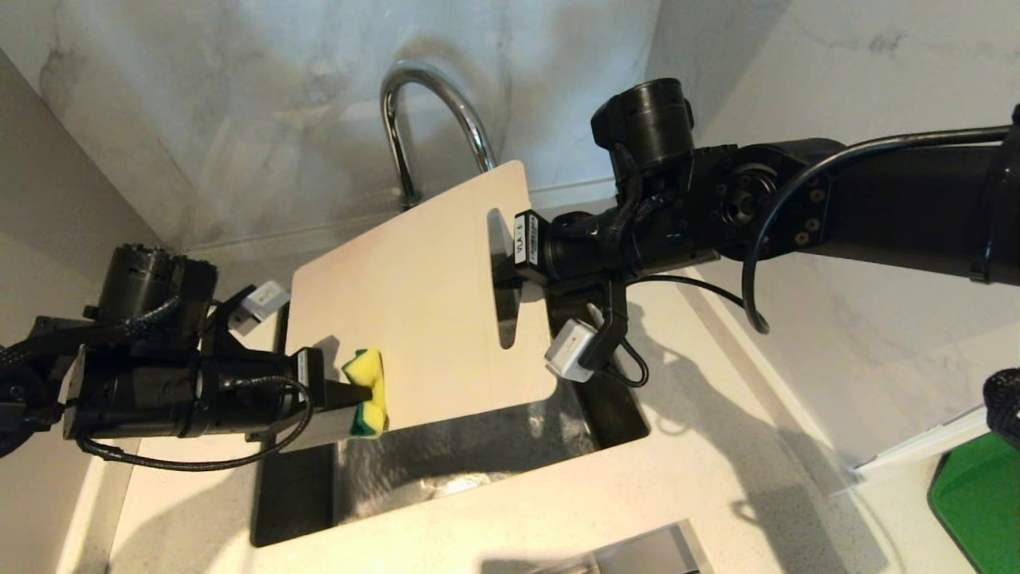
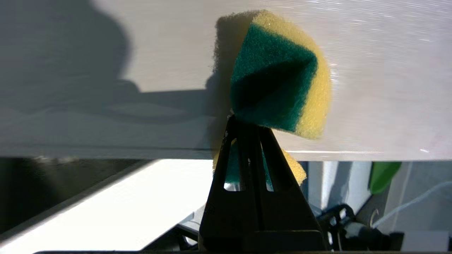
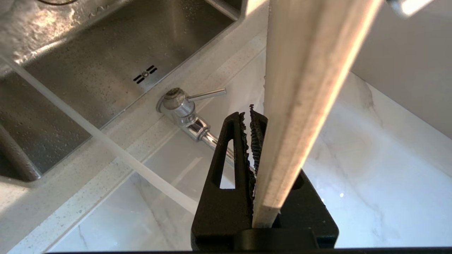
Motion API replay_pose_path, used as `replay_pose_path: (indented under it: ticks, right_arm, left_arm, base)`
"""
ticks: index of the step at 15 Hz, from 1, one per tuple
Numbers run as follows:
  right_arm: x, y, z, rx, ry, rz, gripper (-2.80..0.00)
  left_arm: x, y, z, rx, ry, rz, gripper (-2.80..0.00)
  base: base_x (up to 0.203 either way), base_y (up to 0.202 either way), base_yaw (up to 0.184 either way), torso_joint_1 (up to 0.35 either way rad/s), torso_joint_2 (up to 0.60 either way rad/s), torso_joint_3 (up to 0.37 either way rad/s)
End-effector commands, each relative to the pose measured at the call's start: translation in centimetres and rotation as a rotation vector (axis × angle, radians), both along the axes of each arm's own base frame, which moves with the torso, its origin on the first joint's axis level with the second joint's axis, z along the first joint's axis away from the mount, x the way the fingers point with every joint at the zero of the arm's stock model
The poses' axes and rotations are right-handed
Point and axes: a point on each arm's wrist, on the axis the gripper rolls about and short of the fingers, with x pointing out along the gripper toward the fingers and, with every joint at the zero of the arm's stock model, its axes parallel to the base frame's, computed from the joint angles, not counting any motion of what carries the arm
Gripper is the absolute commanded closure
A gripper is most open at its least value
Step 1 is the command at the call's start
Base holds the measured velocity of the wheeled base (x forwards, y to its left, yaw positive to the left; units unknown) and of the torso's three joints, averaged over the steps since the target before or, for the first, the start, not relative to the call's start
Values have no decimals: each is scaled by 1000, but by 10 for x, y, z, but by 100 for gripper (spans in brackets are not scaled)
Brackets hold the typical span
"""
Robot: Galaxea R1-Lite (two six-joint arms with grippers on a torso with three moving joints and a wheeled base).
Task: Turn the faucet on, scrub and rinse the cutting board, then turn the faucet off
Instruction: Scrub the cutting board underwater
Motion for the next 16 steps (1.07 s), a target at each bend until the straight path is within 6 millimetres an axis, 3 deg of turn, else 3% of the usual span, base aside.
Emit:
replay_pose_path:
  ticks: [1, 4, 12, 16]
  right_arm:
    - [-1, 0, 0, -5, -11, 12, 0]
    - [-2, 0, 1, -5, -11, 12, 0]
    - [-4, -1, -1, -10, -2, 12, 0]
    - [-4, -1, -1, -8, 2, 10, 0]
  left_arm:
    - [4, 16, -16, 13, 19, 53, 0]
    - [9, 43, -36, 80, 9, 100, 0]
    - [15, 122, -62, 79, 59, 181, 0]
    - [16, 134, -68, 72, 70, 192, 0]
  base:
    - [0, 0, 0, 0, 0, 0]
    - [0, 0, 0, 0, 0, 0]
    - [0, 0, 0, 0, 0, 0]
    - [0, 0, 0, 0, 0, 0]
